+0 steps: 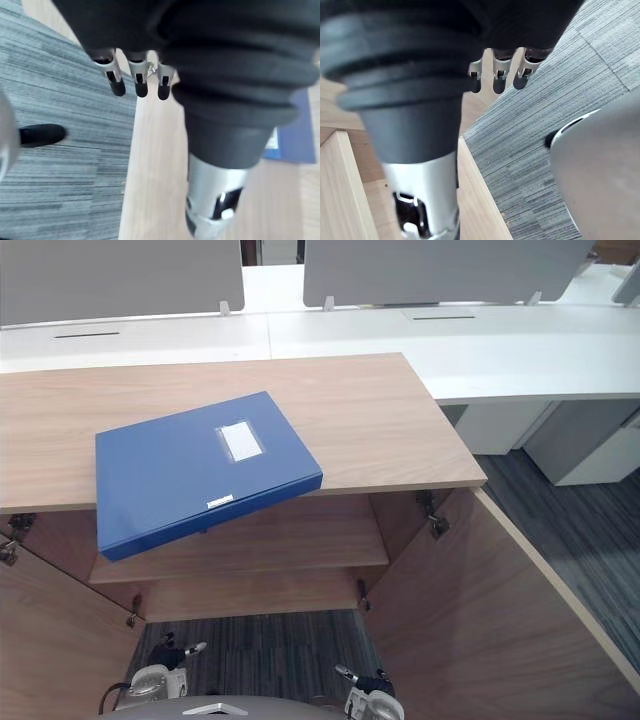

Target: Walk over to the cabinet, pick up the folder, carry it to the office cabinet, place the folder inside the office cabinet, then close the office cabinet door

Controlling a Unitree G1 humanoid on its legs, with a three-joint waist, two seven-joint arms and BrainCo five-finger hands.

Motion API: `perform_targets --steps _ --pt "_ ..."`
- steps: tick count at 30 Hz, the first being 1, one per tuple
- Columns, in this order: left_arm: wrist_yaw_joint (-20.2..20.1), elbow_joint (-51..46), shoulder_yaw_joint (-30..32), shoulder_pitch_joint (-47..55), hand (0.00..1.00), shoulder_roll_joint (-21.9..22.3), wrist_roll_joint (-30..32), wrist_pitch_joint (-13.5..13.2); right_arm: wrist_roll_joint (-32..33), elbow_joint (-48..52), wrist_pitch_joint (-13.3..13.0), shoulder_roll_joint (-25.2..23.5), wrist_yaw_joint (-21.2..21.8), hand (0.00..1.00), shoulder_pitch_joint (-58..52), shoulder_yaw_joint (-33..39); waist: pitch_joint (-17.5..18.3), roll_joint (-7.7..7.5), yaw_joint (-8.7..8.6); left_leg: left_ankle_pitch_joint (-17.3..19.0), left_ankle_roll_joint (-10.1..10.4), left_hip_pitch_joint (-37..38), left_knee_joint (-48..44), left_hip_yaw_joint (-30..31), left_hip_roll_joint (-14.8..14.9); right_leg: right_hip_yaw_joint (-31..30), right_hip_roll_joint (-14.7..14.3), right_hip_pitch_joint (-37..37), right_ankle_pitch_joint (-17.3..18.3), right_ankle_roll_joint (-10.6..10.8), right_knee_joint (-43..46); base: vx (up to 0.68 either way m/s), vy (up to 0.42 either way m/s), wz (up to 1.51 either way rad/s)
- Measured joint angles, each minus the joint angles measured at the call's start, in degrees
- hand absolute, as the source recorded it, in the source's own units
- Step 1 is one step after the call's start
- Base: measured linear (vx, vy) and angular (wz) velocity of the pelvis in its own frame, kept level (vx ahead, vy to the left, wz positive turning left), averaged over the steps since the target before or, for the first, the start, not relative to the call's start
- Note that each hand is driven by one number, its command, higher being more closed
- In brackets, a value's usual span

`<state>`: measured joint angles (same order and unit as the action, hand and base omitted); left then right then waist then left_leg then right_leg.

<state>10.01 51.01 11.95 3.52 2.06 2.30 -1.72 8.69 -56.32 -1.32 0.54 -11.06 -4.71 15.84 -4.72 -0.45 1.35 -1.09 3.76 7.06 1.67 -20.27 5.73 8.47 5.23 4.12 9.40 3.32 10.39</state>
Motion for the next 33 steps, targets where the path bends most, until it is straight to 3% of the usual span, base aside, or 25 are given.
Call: perform_targets --steps 5,13,26,33 --pt "2.38 -21.21 -3.09 5.48 0.0 -4.12 -1.12 -2.02 -0.1 4.48 -0.2 0.05 -0.43 0.0 -1.9 -3.09 0.01 -0.08 0.44 -1.83 -0.63 0.11 1.65 1.66 -0.6 1.19 0.34 0.11 -0.28 0.1 0.5 -0.08 -0.008 0.17" --pt "3.18 -44.93 -3.93 12.37 0.0 -4.68 -1.11 -4.11 -1.57 8.43 -0.34 0.05 -0.36 0.0 -3.88 -6.2 0.21 0.06 1.8 -1.77 -0.88 1.07 2.53 3.19 -1.19 2.12 1.13 1.89 -0.04 0.86 0.33 -0.07 0.008 0.1" --pt "2.09 -68.04 -3.57 15.04 0.0 -3.51 -4.5 -9.69 -2.83 8.43 -0.3 -0.14 0.6 0.0 -4.36 -5.94 0.95 -0.07 2.06 -1.42 -1.18 2.06 1.15 3.37 -1.2 2.02 1.17 3.8 -0.15 0.98 0.41 0.01 -0.002 0.01" --pt "1.86 -74.75 -3.05 14.99 0.0 -4.85 -4.52 -10.88 -4.59 8.07 -0.25 0.0 0.91 0.0 -4.37 -5.28 1.32 0.3 1.91 -1.37 -1.37 2.18 1.54 3.39 -1.21 1.87 0.71 3.8 -0.18 1.01 0.0 0.0 0.0 0.0"
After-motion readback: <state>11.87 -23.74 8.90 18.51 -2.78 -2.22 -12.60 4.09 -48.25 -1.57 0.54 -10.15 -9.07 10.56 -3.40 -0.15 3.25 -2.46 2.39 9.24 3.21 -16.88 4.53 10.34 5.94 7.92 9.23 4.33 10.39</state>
